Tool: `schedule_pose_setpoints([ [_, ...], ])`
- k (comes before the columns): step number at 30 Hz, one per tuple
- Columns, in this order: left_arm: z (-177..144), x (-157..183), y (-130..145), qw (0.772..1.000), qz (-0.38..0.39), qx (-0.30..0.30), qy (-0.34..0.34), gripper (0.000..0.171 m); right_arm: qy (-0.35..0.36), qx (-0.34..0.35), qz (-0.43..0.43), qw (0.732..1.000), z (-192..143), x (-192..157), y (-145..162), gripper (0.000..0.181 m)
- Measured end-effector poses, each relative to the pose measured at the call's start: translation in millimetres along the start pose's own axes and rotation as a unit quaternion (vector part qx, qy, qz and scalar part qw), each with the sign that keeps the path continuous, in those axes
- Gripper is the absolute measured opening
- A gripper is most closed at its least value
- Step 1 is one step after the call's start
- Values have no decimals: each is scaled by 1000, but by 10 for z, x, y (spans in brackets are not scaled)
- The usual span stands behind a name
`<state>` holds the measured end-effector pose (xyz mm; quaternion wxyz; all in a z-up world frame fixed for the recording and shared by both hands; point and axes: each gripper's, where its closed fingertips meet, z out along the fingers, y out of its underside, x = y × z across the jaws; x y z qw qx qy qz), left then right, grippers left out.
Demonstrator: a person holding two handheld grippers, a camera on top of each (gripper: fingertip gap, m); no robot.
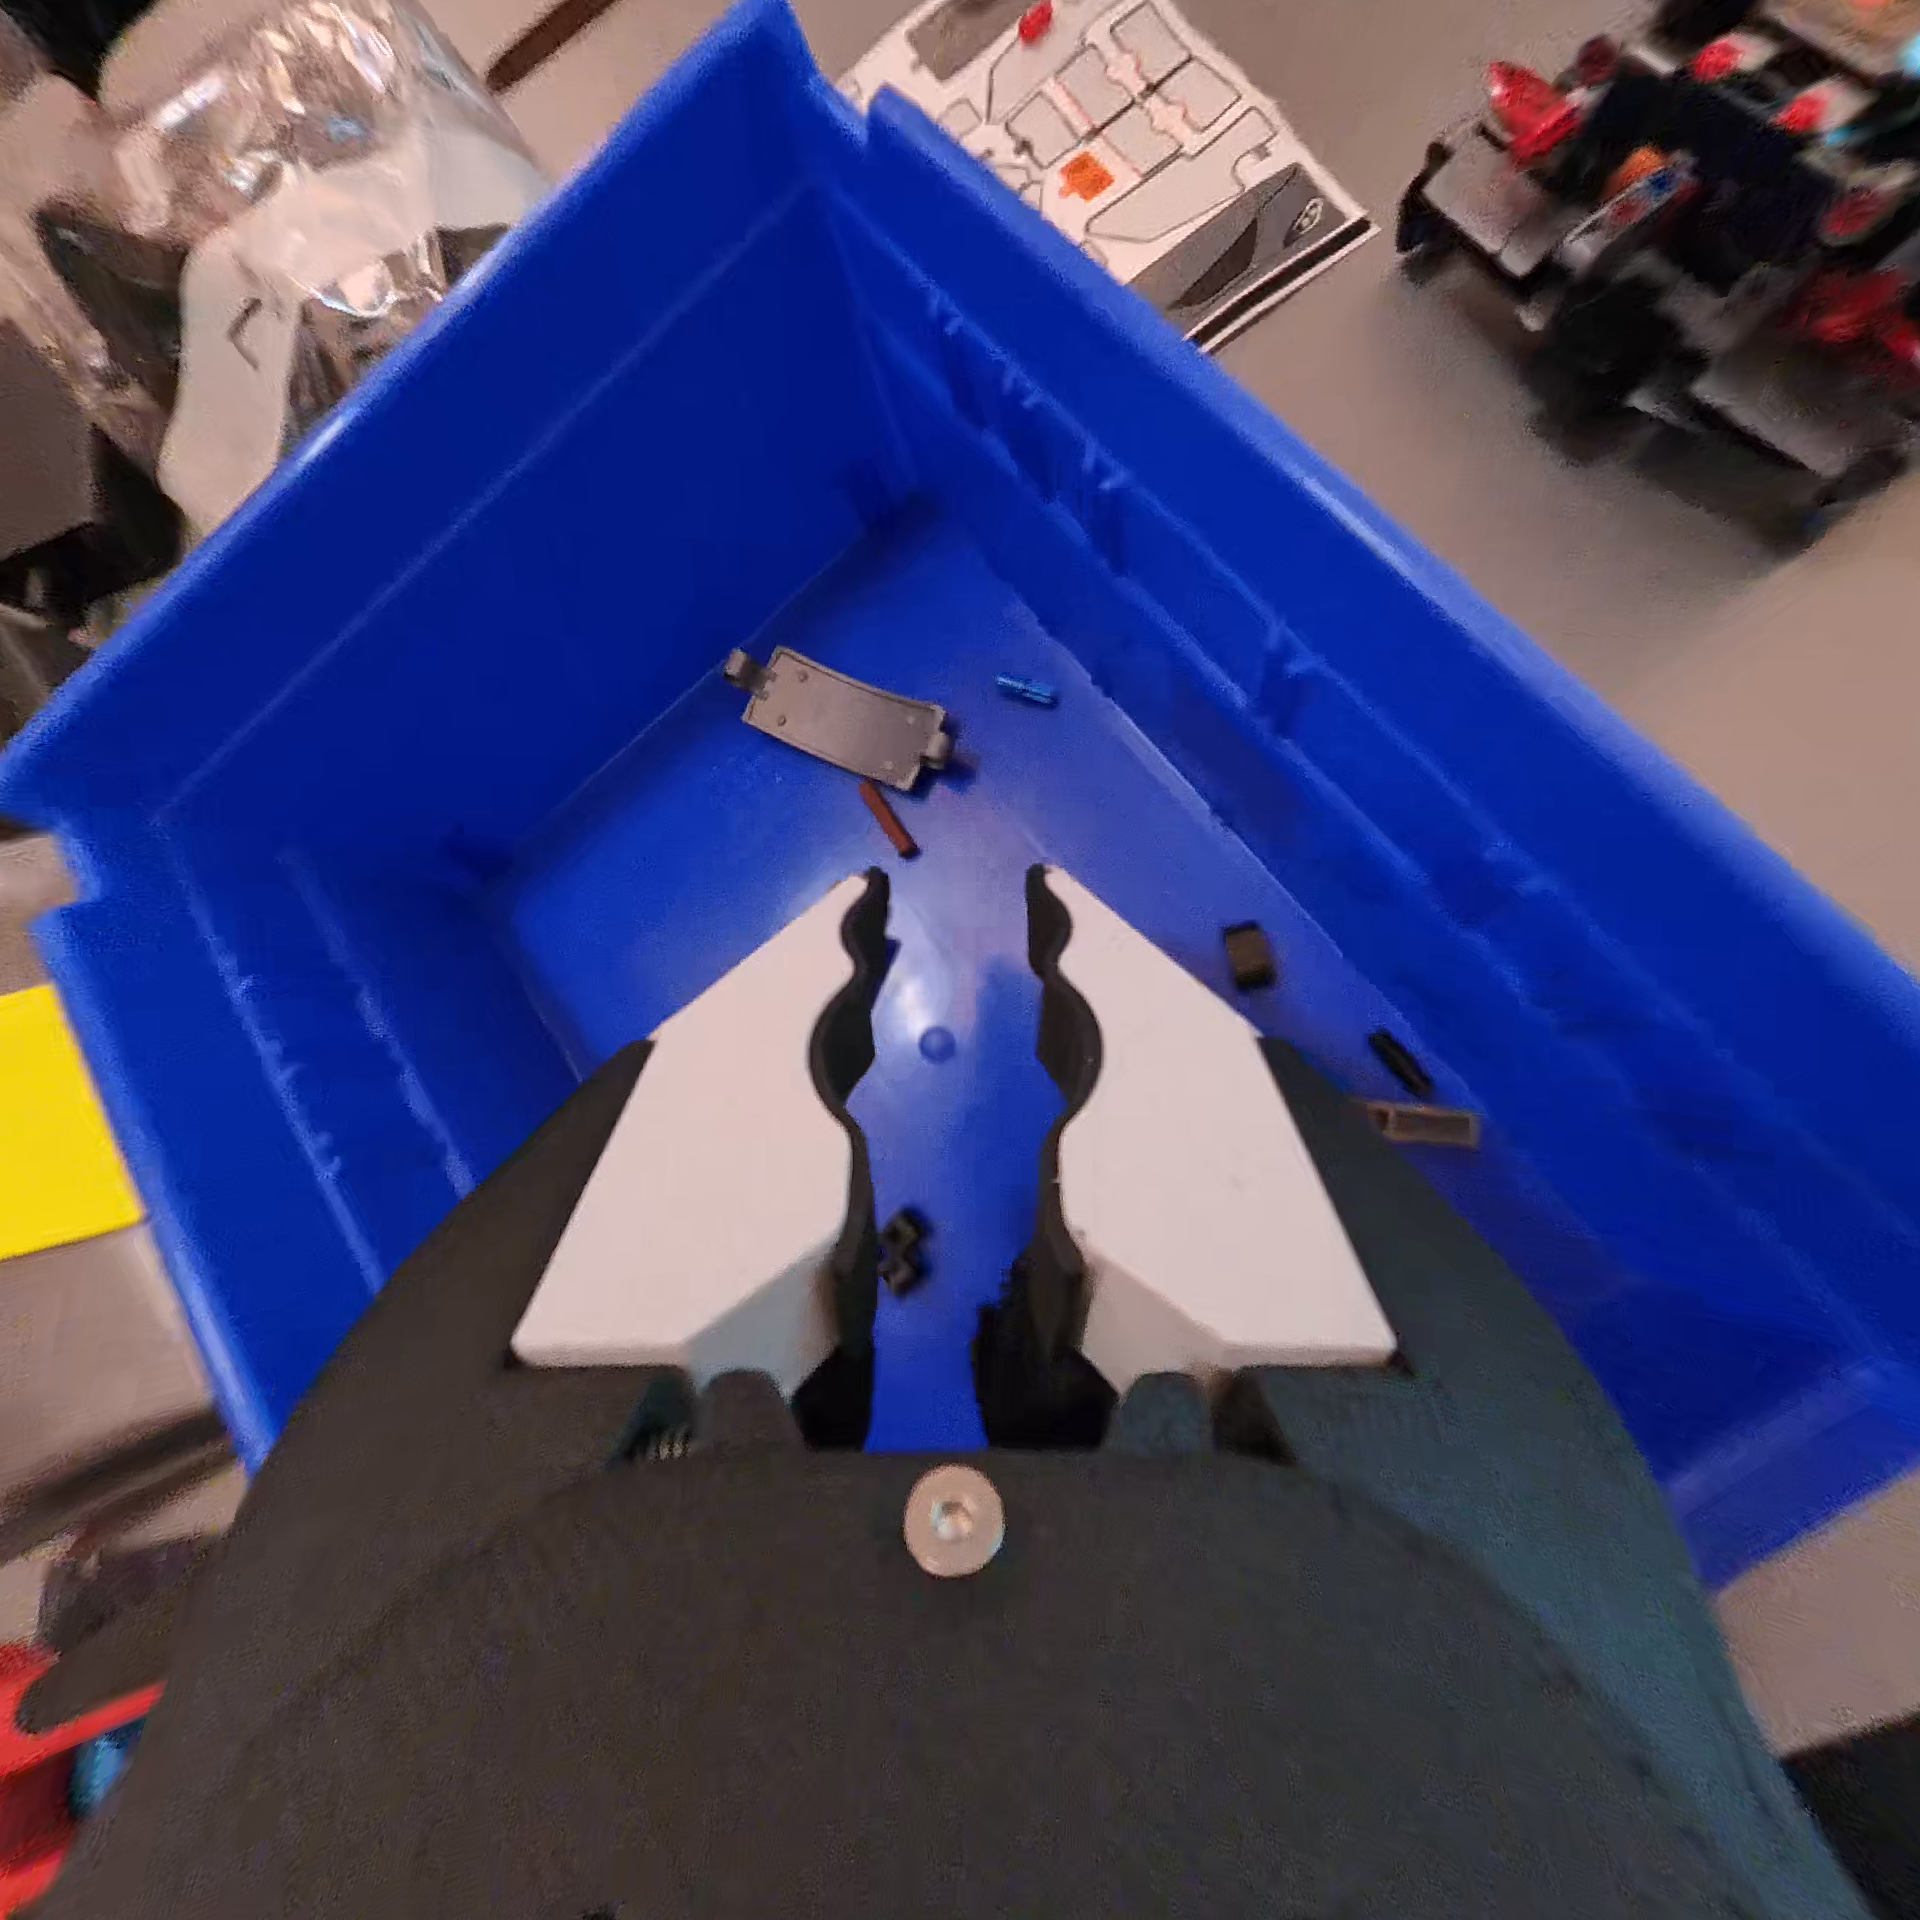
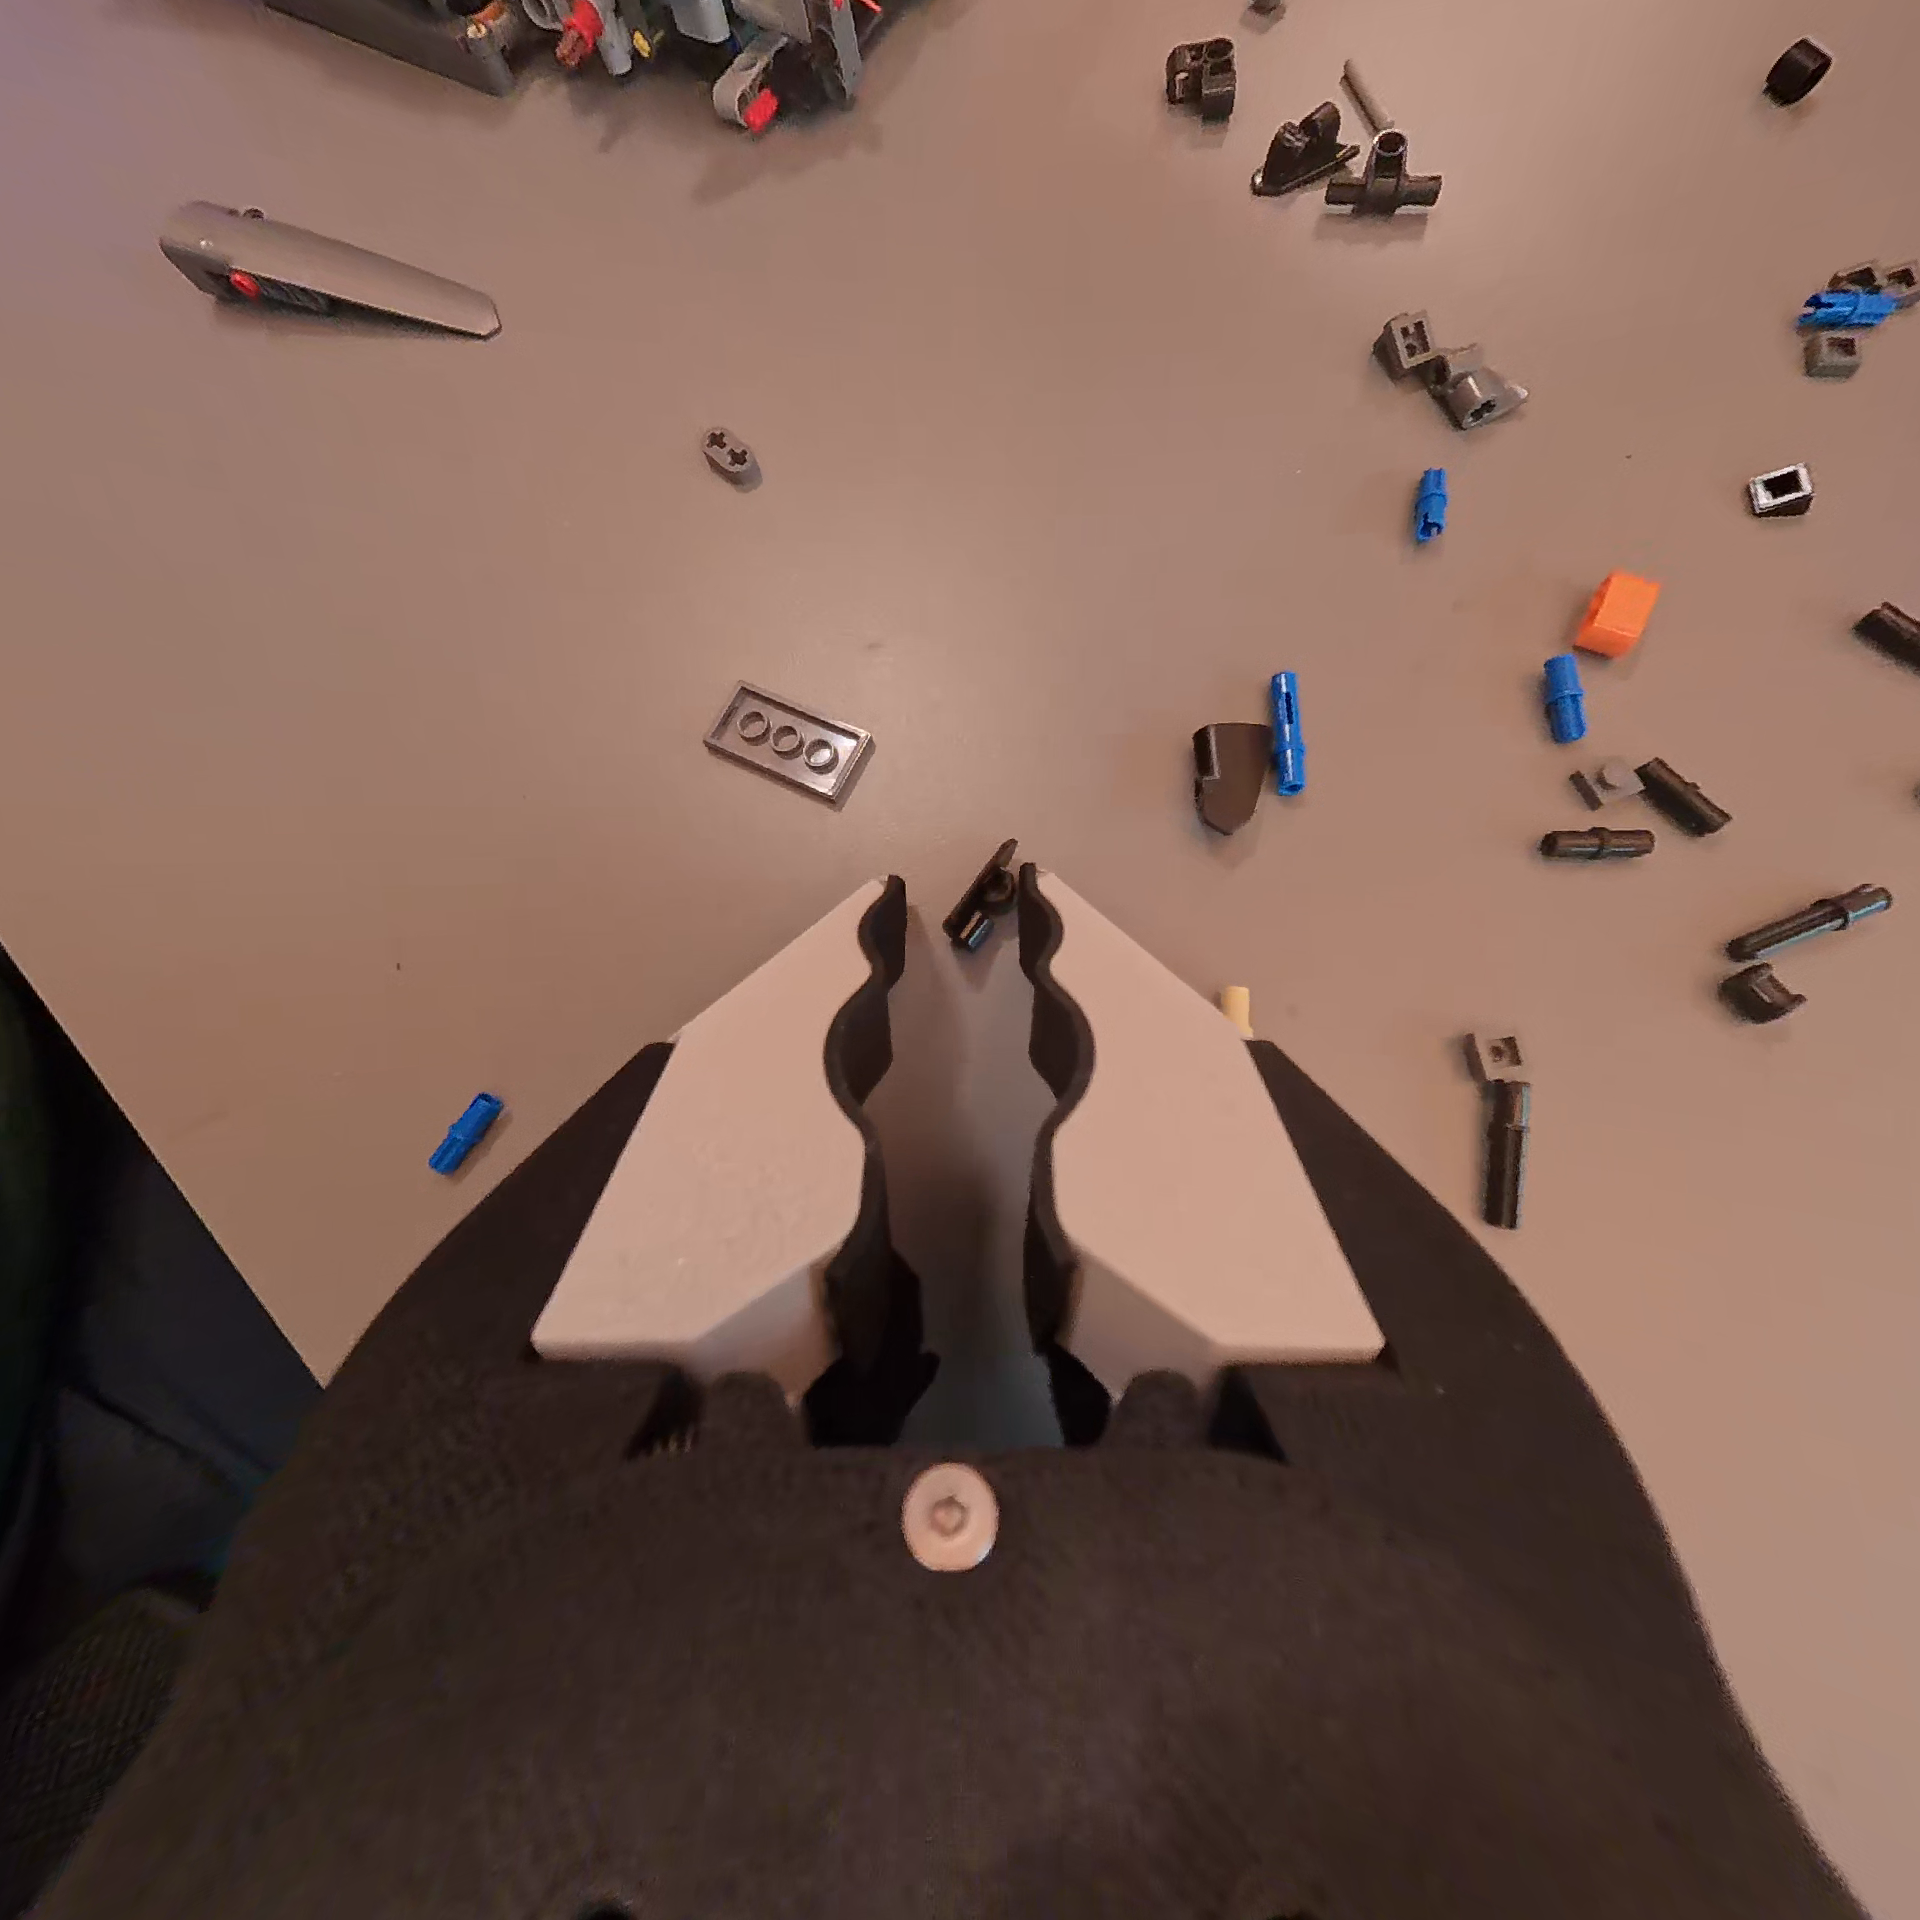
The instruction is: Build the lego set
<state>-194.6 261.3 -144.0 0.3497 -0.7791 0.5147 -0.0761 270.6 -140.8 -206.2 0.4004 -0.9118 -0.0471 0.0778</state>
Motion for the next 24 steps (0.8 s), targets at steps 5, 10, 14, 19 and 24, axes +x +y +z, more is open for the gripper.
schedule_pose_setpoints([
  [5,344,-85,2,998,6,-51,28,26,2,0,-4,1000,1,-3,1,21],
  [10,525,-182,105,995,0,-99,34,25,-10,1,5,1000,-4,-10,-1,21],
  [14,655,-161,200,990,-8,-130,58,23,-3,0,-3,1000,-2,-11,2,22],
  [19,695,-168,180,990,-32,-117,73,3,-3,0,-3,1000,-1,-11,2,22],
  [24,627,-221,182,992,-31,-107,55,3,-2,0,-3,1000,-1,-10,2,21],
])
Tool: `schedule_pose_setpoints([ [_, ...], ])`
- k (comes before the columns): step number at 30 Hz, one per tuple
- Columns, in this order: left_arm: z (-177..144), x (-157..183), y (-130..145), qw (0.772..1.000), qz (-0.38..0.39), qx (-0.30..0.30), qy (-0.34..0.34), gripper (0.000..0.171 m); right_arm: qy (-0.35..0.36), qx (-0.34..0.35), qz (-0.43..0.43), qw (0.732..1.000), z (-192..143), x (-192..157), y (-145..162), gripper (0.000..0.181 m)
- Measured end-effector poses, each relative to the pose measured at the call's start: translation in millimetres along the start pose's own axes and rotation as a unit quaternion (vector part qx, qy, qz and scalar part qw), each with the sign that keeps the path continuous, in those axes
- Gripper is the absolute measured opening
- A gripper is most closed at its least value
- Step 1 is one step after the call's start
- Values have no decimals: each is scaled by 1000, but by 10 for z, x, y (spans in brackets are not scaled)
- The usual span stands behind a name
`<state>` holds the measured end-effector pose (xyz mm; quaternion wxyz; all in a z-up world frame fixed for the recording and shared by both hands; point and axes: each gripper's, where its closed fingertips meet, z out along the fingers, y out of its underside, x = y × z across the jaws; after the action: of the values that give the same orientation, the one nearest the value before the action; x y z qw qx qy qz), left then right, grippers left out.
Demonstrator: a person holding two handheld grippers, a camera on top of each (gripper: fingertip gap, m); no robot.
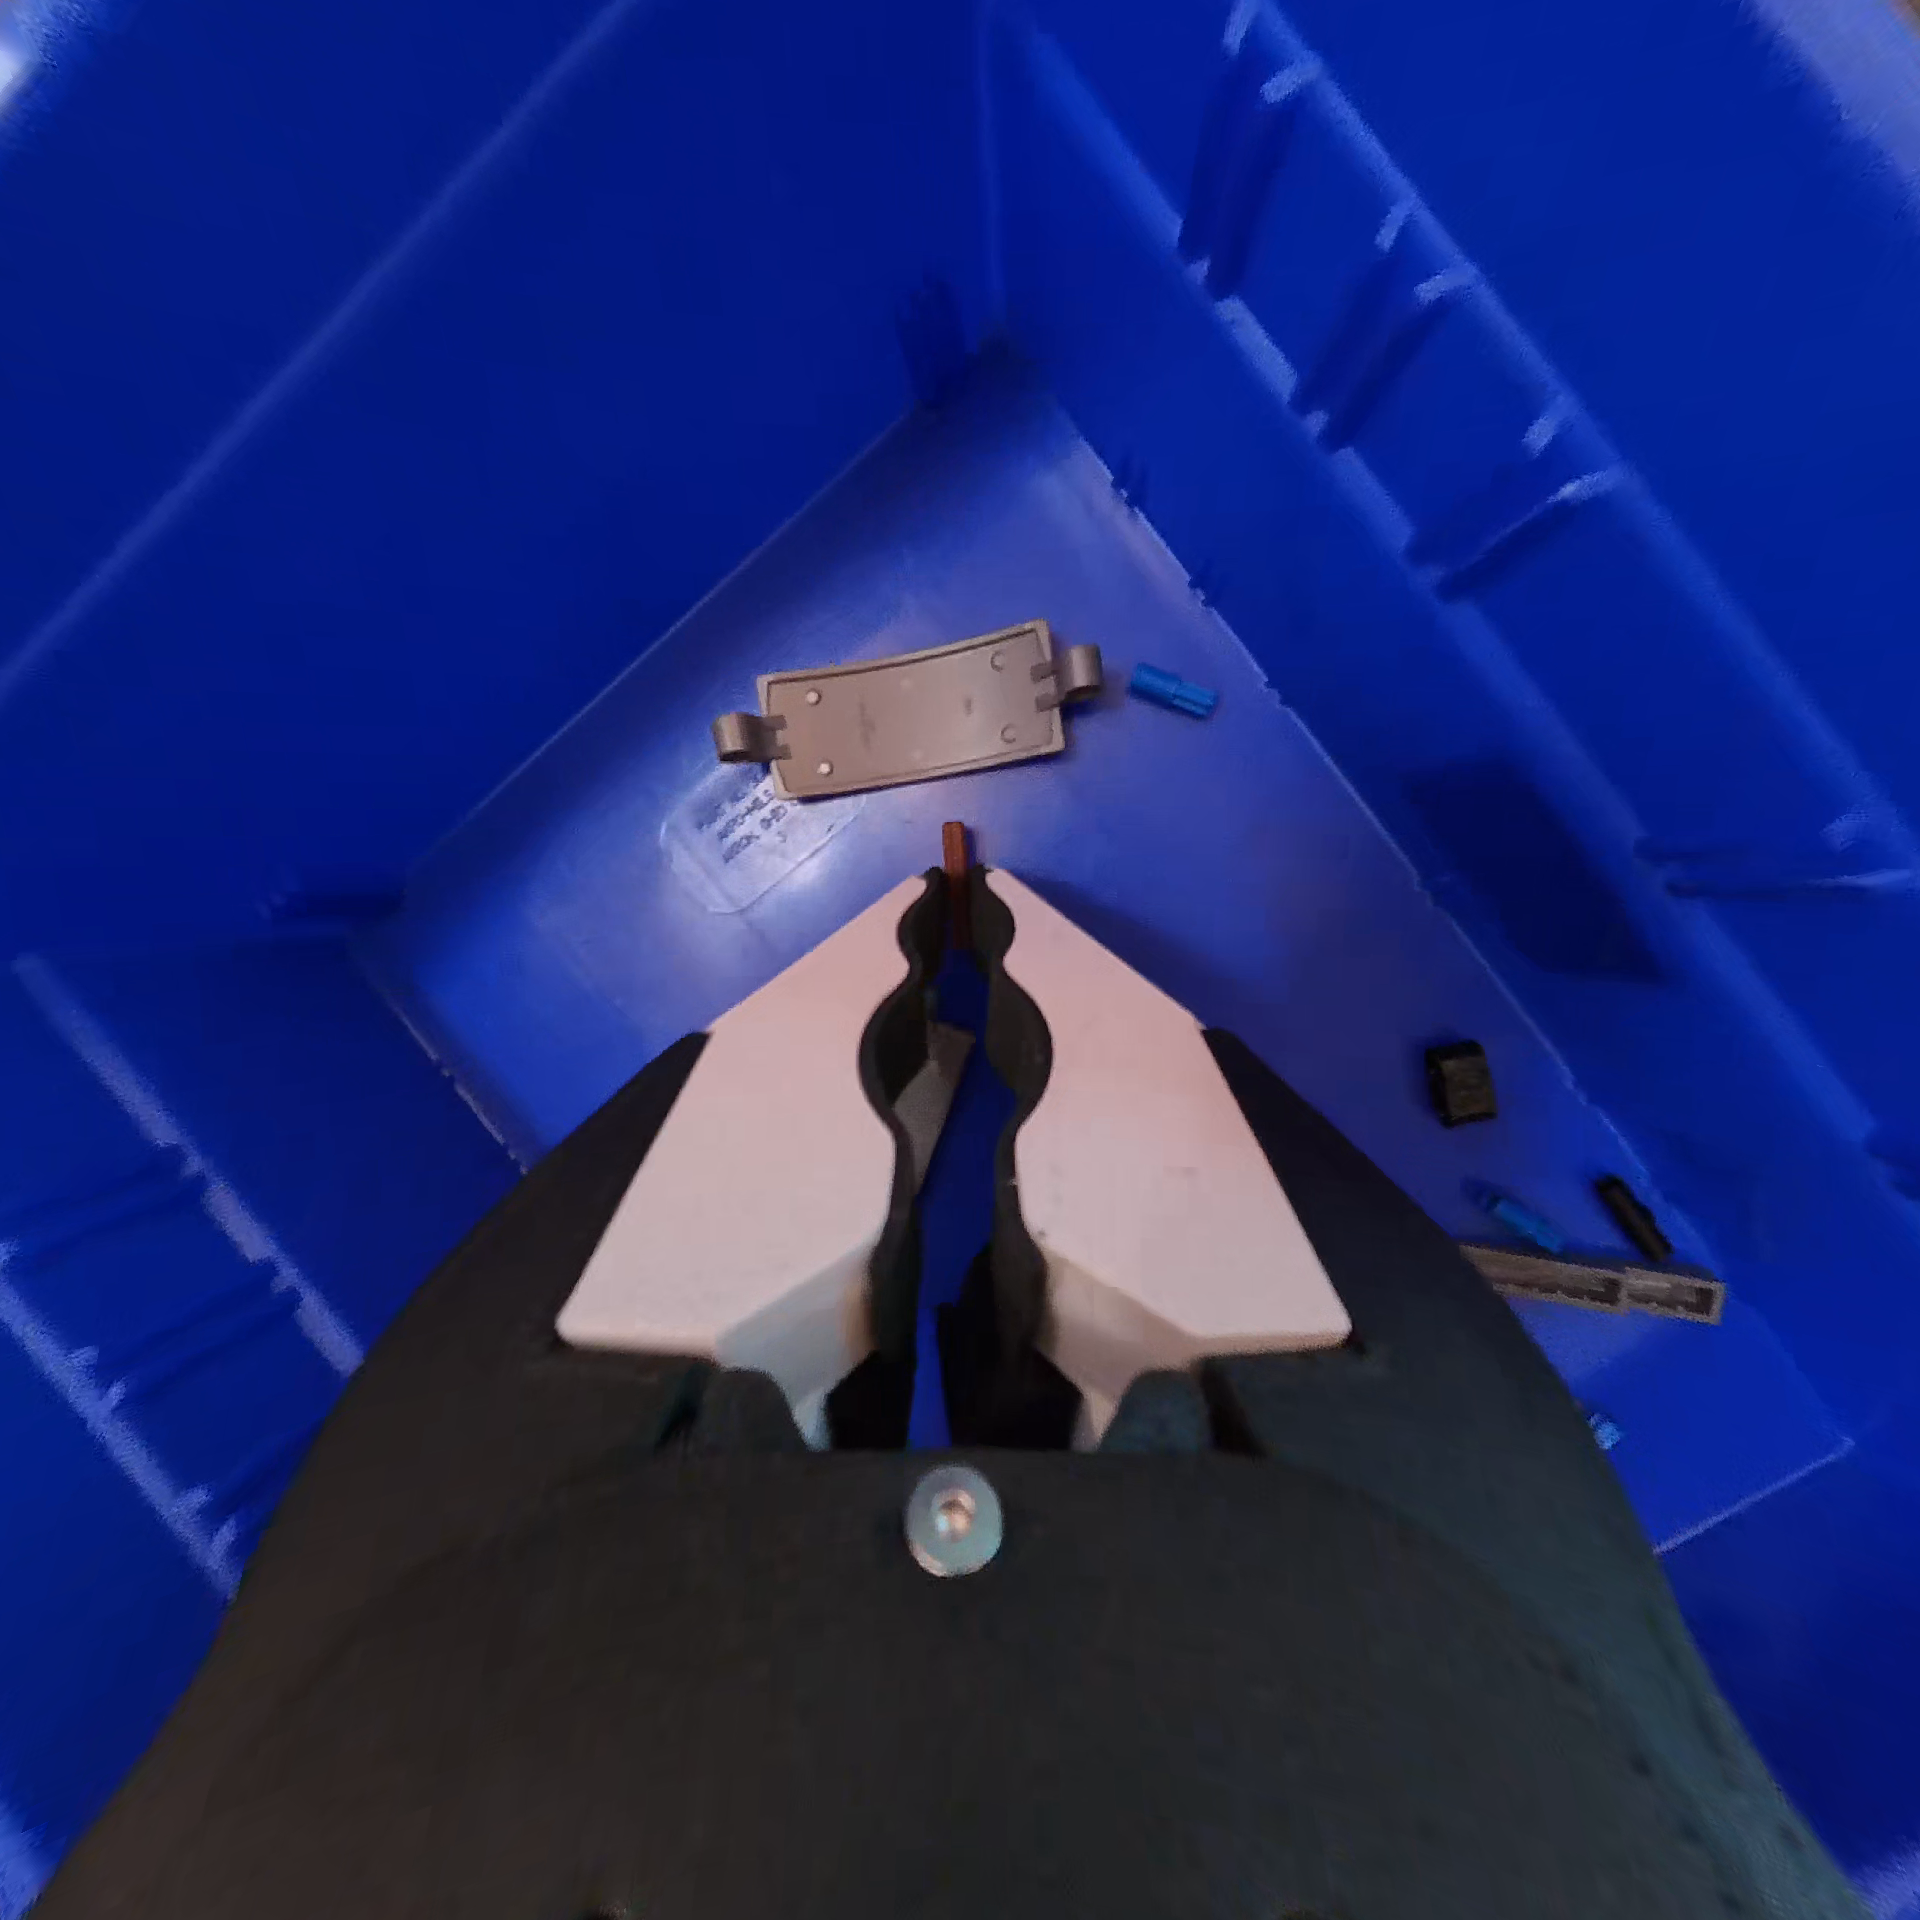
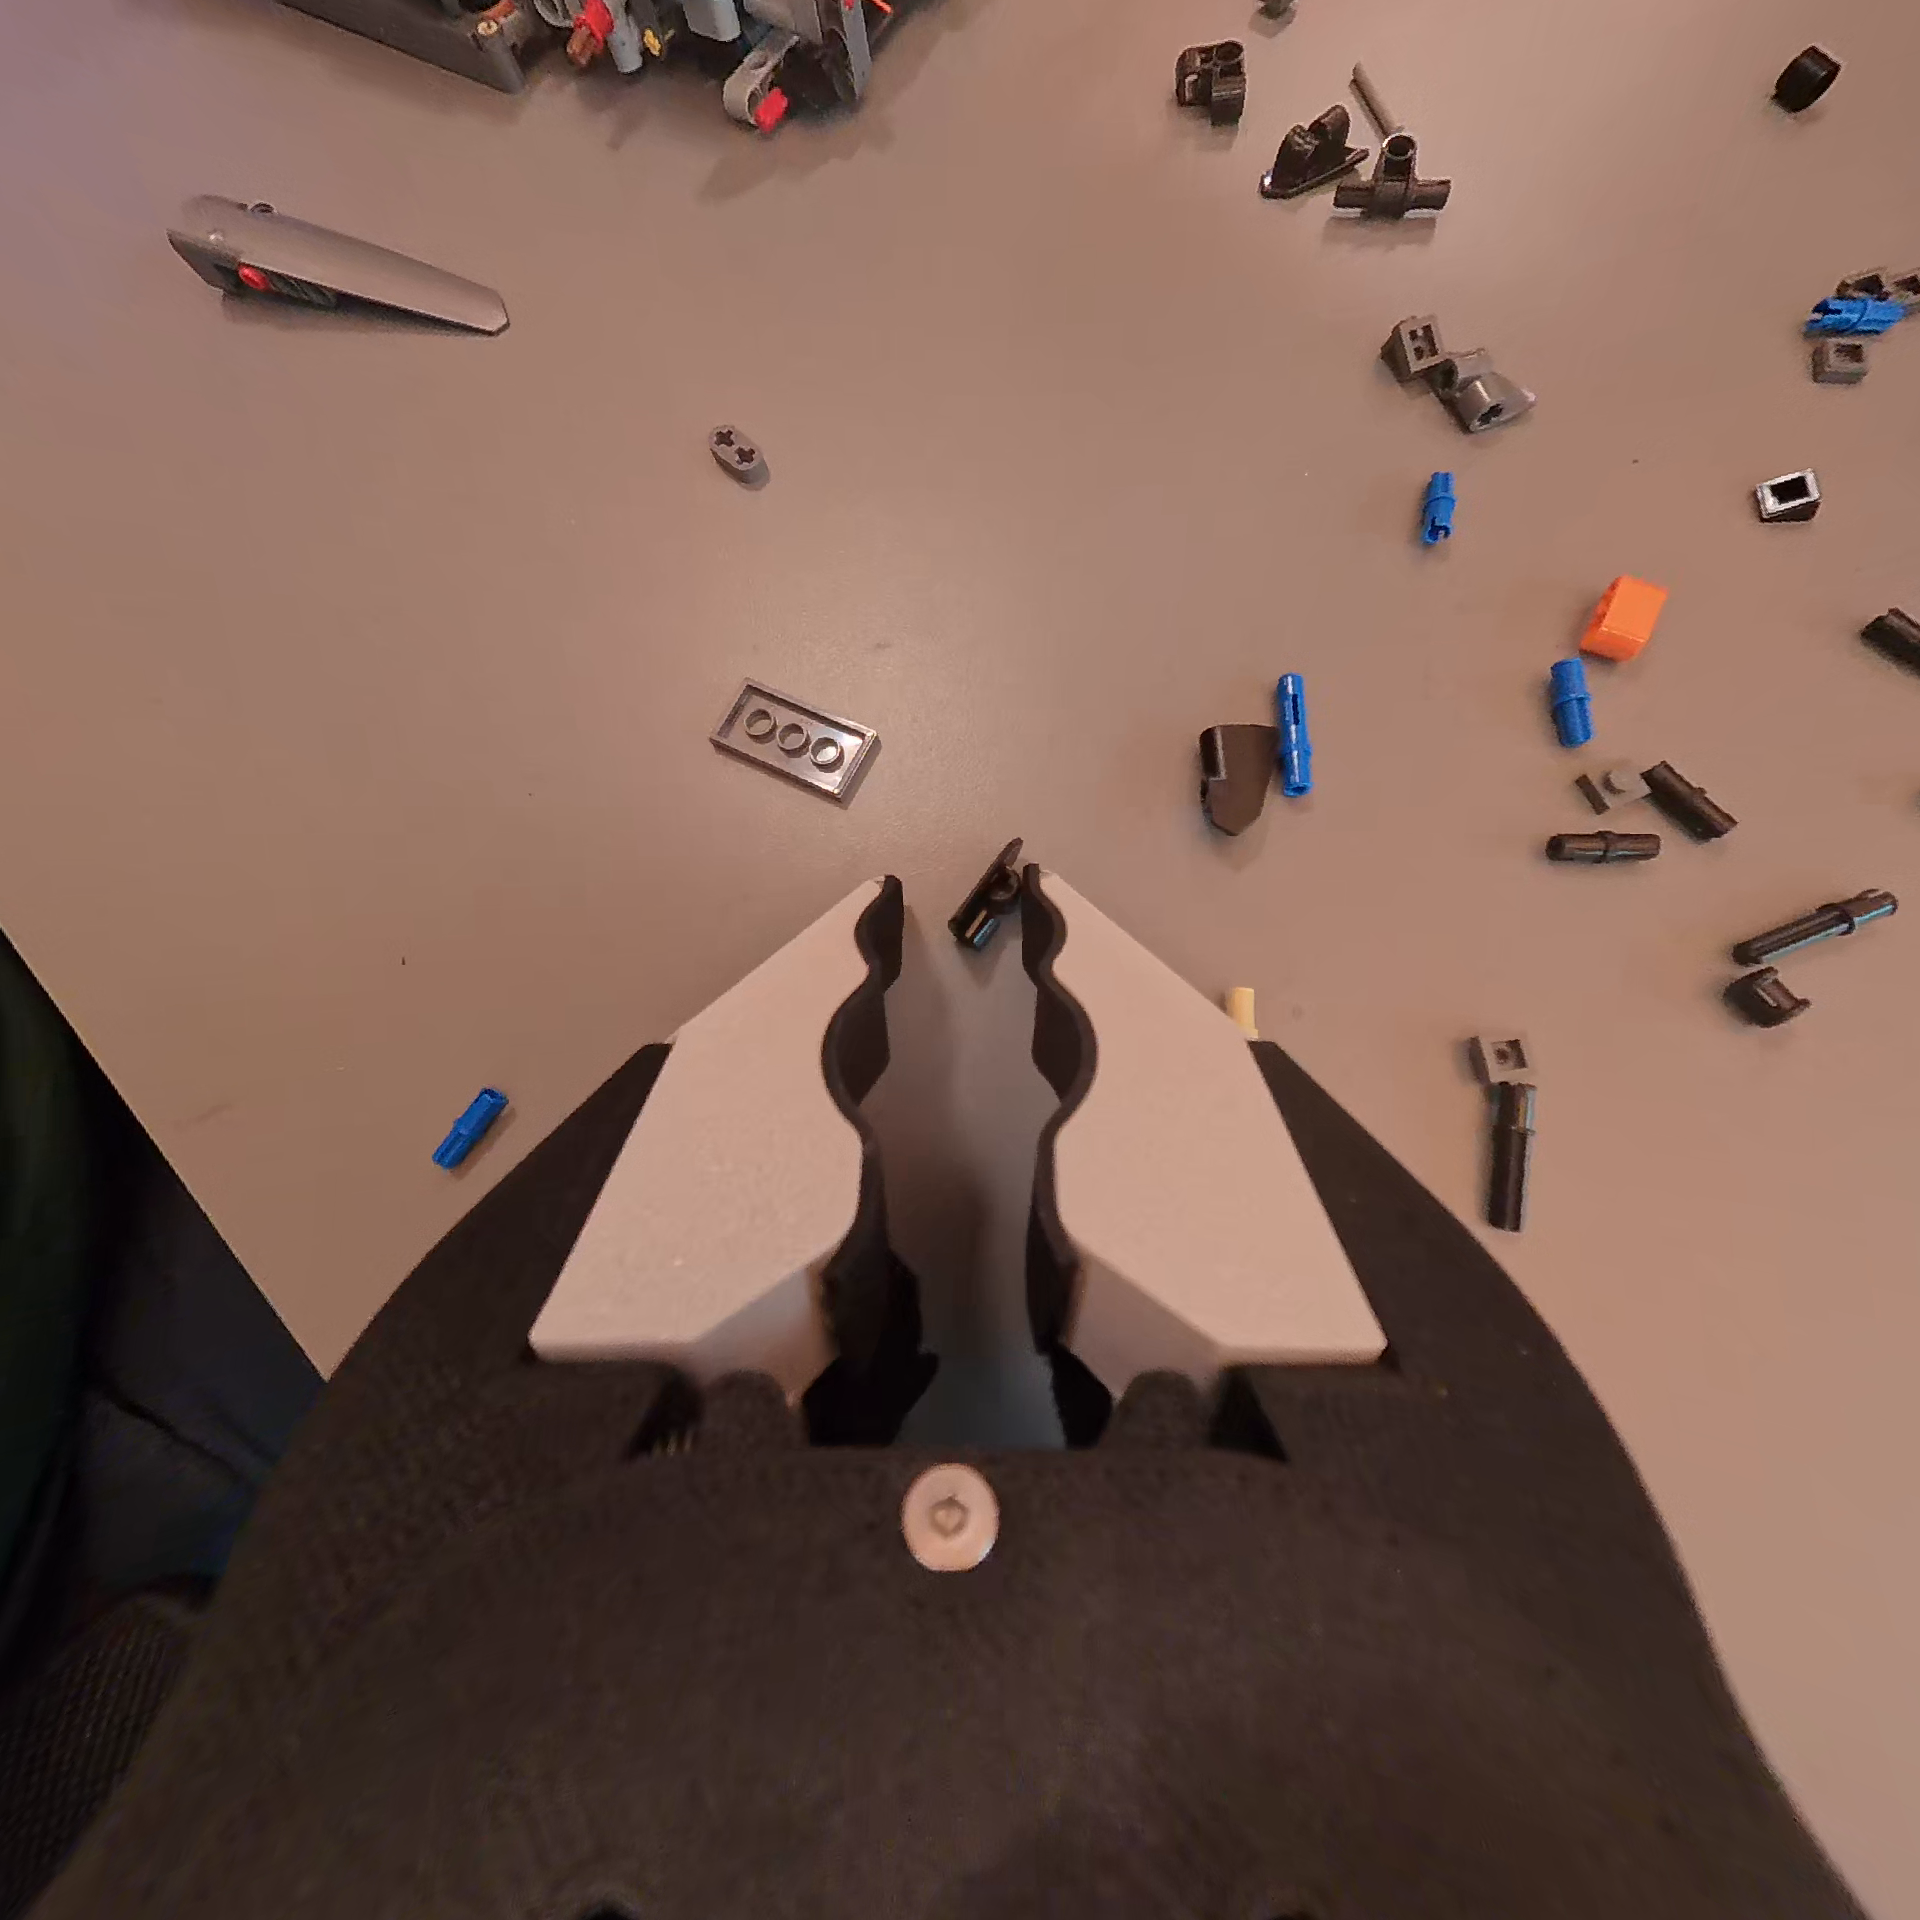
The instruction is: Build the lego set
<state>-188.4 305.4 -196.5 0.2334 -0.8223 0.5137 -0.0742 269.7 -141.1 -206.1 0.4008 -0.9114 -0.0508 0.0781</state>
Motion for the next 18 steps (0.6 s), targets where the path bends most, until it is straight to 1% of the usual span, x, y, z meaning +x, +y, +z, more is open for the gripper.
schedule_pose_setpoints([
  [3,-202,-5,-81,999,-11,44,-4,3,0,0,-1,1000,0,-3,-1,21],
  [7,-537,60,-189,993,-28,118,10,2,2,0,-14,1000,-2,-30,1,26],
  [9,-754,135,-244,986,-35,160,20,2,7,6,-30,1000,-15,-51,-10,27],
  [11,-1026,251,-322,976,-42,211,37,2,25,27,-45,998,-62,-49,-61,26],
  [14,-1423,471,-420,957,-50,280,63,2,65,79,-71,992,-244,-83,-282,22],
  [16,-1636,668,-484,943,-51,319,85,1,94,100,-121,983,-386,-185,-527,22],
  [18,-1812,928,-578,925,-53,357,122,2,102,126,-172,972,-480,-396,-844,22],
])
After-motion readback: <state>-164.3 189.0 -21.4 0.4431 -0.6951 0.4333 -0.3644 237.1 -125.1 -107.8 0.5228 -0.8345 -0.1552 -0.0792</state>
